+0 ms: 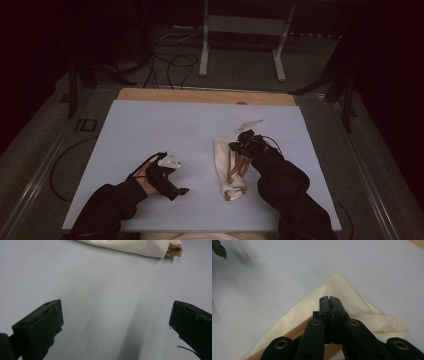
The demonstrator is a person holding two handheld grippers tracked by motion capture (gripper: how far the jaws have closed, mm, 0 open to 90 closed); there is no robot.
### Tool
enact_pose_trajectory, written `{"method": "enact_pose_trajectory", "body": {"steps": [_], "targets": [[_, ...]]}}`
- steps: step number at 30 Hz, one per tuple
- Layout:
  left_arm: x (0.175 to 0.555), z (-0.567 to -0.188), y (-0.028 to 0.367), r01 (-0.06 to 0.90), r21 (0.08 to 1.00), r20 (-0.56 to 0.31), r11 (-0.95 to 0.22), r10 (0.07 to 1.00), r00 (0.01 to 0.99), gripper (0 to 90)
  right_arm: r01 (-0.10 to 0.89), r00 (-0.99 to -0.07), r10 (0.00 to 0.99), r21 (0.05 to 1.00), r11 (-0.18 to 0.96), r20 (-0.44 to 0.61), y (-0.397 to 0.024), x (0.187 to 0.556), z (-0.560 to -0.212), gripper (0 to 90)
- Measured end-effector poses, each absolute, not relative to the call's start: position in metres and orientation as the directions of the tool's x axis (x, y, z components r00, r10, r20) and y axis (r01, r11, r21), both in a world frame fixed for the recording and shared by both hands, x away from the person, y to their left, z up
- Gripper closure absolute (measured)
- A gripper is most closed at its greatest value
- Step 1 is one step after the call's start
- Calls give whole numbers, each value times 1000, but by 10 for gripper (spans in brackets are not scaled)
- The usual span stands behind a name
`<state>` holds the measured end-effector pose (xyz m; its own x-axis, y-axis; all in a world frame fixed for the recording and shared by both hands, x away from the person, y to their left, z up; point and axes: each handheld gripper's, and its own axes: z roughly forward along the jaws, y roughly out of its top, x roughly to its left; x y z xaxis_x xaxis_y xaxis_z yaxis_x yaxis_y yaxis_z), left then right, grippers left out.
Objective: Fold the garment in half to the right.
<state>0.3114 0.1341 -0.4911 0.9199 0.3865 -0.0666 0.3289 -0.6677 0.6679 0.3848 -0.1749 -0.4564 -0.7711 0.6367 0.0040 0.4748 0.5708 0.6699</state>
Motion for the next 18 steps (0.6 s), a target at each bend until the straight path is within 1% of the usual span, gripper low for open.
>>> {"method": "enact_pose_trajectory", "body": {"steps": [1, 5, 13, 17, 18], "targets": [[311, -491, 137, 333, 673, -67, -661, 394, 917, 0, 477, -769, 639, 672, 567, 7, -177, 383, -455, 900], [307, -492, 148, 349, 680, -65, -645, 421, 905, 0, 457, -756, 653, 685, 567, -36, -184, 377, -450, 900], [299, -490, 172, 378, 700, -62, -606, 476, 877, 0, 460, -733, 679, 708, 535, -37, -209, 365, -442, 900], [295, -493, 186, 396, 711, -65, -582, 506, 860, 0, 468, -717, 695, 709, 528, -44, -226, 362, -446, 900], [294, -493, 188, 399, 712, -67, -578, 509, 858, 0, 484, -707, 706, 703, 521, -37, -232, 361, -449, 900]]}}
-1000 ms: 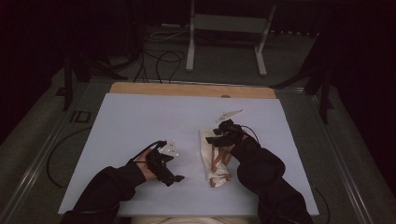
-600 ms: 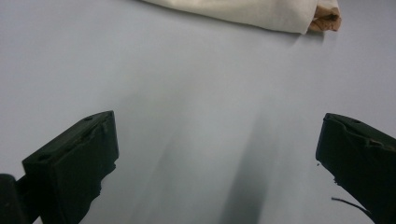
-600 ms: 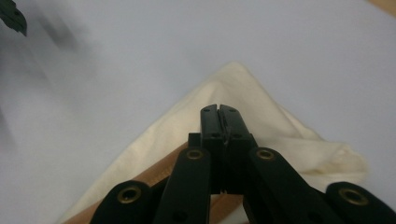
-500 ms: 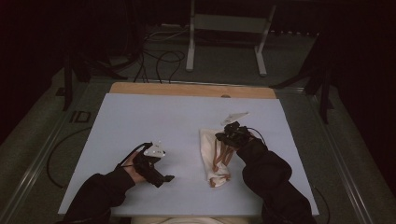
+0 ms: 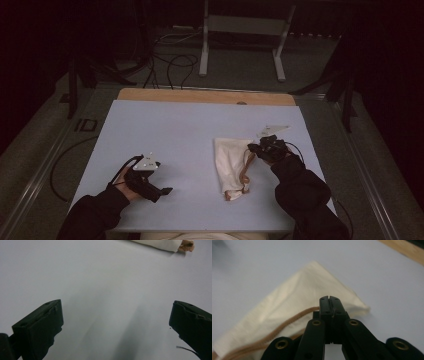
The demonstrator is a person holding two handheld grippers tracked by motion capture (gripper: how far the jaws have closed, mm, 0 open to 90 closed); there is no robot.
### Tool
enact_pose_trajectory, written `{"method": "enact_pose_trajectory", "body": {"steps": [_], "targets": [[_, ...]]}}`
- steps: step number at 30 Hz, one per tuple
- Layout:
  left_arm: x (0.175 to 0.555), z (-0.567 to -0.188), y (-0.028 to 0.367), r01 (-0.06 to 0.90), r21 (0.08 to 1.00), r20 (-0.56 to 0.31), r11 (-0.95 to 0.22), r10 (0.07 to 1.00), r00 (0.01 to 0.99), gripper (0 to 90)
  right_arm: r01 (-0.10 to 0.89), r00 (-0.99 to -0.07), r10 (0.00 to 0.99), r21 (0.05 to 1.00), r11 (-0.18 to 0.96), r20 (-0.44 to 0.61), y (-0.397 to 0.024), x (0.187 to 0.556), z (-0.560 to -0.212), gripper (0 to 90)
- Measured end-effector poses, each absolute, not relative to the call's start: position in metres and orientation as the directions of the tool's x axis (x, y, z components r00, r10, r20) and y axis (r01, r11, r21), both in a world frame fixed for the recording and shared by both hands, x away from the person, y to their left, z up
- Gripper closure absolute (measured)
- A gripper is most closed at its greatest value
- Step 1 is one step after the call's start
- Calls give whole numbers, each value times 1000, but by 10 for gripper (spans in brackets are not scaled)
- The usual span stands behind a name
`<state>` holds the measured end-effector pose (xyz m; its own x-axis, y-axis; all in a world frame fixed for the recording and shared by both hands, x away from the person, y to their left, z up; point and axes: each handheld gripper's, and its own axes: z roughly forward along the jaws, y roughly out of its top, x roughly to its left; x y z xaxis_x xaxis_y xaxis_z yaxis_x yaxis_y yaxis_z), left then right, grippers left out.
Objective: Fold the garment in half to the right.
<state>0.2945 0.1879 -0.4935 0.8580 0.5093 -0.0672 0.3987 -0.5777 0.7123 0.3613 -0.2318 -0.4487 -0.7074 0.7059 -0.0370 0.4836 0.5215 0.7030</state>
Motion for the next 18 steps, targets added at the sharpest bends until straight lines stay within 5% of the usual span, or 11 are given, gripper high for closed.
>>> {"method": "enact_pose_trajectory", "body": {"steps": [18], "targets": [[285, -502, 221, 436, 765, -107, -474, 574, 812, 0, 591, -653, 757, 639, 492, 21, -263, 367, -498, 895]]}}
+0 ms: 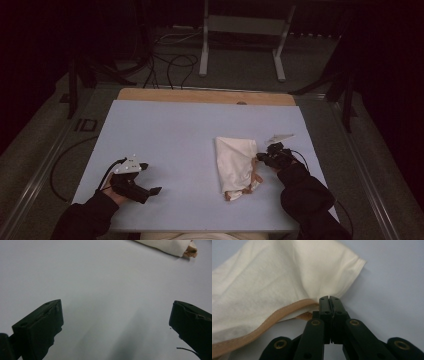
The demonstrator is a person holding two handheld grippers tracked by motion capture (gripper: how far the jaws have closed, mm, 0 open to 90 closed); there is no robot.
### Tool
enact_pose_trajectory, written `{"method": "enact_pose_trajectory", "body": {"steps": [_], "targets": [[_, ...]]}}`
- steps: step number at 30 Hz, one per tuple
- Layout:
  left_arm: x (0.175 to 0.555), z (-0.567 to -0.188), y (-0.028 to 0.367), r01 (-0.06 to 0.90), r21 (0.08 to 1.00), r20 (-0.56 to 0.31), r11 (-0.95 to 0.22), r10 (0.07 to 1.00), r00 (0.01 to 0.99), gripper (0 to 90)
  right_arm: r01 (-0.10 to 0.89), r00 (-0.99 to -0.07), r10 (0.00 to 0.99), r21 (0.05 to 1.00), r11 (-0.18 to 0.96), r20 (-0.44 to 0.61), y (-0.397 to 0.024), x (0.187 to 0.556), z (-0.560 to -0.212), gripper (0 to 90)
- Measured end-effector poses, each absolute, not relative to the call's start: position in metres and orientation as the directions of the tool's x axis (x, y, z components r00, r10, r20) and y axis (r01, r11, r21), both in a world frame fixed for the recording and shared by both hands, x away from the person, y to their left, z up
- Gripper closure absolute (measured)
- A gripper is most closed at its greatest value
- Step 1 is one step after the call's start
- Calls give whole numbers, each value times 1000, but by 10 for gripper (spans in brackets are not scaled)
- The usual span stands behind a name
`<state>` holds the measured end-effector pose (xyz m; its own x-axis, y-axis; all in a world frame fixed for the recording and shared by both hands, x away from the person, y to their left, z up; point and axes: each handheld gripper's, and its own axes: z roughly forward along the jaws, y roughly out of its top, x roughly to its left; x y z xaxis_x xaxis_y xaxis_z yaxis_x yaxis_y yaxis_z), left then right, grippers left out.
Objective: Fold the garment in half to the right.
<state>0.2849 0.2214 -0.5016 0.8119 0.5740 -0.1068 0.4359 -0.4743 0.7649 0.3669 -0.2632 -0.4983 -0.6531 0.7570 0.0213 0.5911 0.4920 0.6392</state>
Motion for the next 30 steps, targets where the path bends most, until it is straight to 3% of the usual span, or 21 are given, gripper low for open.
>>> {"method": "enact_pose_trajectory", "body": {"steps": [6, 14, 19, 26, 30], "targets": [[284, -503, 224, 443, 764, -109, -468, 584, 804, 0, 610, -643, 765, 634, 476, 44, -267, 368, -504, 863], [280, -503, 227, 441, 768, -105, -465, 587, 803, 0, 627, -633, 773, 620, 472, 52, -273, 370, -502, 718], [280, -503, 228, 441, 769, -106, -463, 588, 802, 0, 607, -621, 783, 634, 478, 4, -278, 371, -489, 685], [281, -504, 228, 440, 775, -111, -453, 588, 802, 0, 587, -602, 798, 685, 432, 12, -272, 394, -465, 596], [282, -505, 228, 437, 777, -112, -453, 583, 804, 0, 596, -604, 796, 691, 409, 49, -260, 412, -468, 500]]}}
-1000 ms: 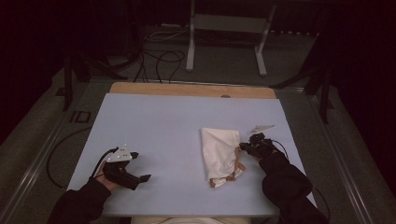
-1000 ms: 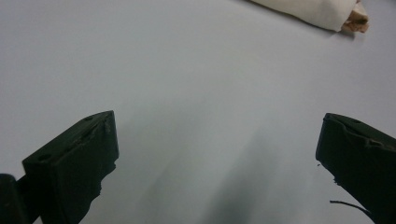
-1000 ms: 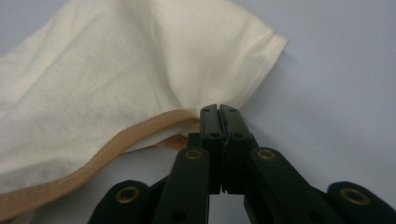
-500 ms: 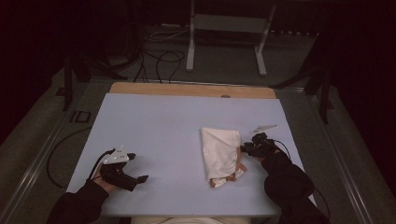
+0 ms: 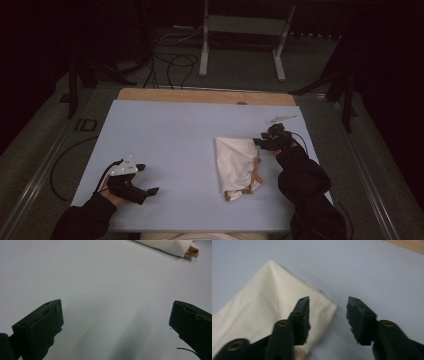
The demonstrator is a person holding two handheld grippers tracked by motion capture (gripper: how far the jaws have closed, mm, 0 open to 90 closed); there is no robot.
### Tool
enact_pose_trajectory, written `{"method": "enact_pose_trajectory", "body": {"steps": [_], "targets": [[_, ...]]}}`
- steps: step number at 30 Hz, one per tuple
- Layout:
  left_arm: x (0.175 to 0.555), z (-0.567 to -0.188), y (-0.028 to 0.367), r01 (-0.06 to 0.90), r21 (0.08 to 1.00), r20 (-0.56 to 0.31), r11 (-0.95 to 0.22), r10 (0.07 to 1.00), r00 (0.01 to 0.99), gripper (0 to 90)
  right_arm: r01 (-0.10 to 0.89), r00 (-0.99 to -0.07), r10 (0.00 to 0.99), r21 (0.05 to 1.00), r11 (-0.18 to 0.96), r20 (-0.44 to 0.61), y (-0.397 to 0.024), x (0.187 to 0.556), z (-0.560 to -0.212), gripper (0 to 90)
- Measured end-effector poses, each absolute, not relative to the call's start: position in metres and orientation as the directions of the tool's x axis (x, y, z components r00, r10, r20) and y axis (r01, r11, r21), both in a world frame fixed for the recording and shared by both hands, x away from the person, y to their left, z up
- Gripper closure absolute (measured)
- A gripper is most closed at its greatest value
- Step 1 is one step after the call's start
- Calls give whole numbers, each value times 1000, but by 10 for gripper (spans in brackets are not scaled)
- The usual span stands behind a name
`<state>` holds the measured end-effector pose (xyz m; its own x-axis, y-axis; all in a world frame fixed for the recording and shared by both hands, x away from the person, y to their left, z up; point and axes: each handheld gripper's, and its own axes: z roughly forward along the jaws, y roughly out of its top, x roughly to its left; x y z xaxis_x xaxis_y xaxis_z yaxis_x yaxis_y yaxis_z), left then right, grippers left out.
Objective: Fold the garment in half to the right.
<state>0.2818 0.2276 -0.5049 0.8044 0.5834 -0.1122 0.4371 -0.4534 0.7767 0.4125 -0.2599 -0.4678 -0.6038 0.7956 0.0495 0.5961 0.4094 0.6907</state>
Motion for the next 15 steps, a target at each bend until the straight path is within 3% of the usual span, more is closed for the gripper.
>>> {"method": "enact_pose_trajectory", "body": {"steps": [8, 11, 13, 15], "targets": [[283, -505, 228, 438, 780, -120, -448, 579, 806, 0, 678, -579, 804, 628, 382, 137, -251, 438, -498, 461], [283, -505, 228, 437, 779, -119, -451, 577, 808, 0, 708, -570, 805, 596, 379, 164, -252, 440, -507, 483], [283, -505, 228, 436, 781, -120, -447, 578, 807, 0, 709, -576, 800, 591, 384, 172, -253, 438, -508, 616], [283, -505, 228, 436, 782, -120, -445, 579, 806, 0, 691, -587, 798, 598, 405, 138, -252, 436, -505, 822]]}}
